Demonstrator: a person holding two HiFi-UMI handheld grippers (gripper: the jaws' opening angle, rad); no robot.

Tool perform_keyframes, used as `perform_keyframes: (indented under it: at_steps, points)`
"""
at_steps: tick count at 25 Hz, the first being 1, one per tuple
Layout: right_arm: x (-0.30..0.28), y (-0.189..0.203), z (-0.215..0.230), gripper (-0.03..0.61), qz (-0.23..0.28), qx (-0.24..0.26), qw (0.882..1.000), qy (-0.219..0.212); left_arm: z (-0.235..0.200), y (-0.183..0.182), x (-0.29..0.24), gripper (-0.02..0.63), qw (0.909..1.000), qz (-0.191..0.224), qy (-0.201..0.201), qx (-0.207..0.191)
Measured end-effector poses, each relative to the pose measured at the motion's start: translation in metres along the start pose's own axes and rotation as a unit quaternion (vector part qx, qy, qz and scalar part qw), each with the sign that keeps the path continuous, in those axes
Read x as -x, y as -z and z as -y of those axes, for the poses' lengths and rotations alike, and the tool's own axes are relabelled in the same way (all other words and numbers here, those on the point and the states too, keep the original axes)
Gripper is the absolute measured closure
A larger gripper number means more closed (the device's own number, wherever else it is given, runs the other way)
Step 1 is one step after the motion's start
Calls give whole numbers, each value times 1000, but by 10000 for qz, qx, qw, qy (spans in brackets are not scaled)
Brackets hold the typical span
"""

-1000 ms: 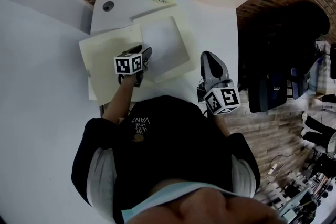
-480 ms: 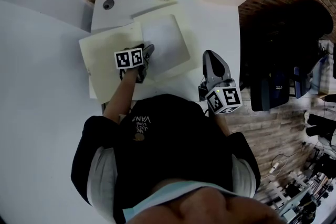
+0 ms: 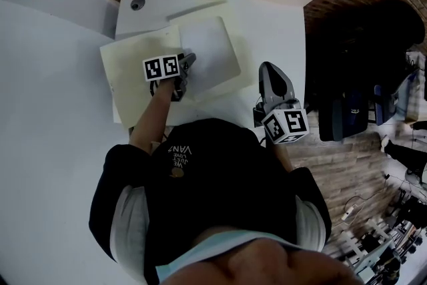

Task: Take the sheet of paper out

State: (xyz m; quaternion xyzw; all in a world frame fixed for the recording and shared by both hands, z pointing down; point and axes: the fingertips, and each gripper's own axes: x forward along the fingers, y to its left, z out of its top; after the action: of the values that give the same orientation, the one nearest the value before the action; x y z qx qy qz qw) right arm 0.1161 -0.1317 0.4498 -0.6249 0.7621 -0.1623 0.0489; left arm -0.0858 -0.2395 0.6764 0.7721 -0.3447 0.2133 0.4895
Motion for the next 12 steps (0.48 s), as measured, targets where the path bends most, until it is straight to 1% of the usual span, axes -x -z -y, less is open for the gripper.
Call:
perform_keyframes:
  at_steps: [2,3,5,6,9,10,12]
  points:
    - [0,-1,1,577,12,-5,10000,-5,-2,1,0,411,10000,-53,-61,1]
    - [0,-2,1,577,17,-5,10000,-11,-3,2,0,429,9999,-113,-100,-31]
    - [0,-3,2,577,19,2,10000,-19,-3,7,-1,490,9994,-267,-167,-153]
    - [0,-3,2,577,17,4,10000,-21,-3,8,-2,510,9991,-309,-198,-210]
    - [0,-3,2,577,4,-5,10000,-30,-4,9,-3,527,9988,-325,-257,-261]
    - [0,-2,2,577,0,-11,10000,-38,-4,10,-3,539,9987,-343,-264,-272]
    - [1,-1,3,577,-2,-18,10000,-50,-5,12,-4,586,9983,-389,-292,-328]
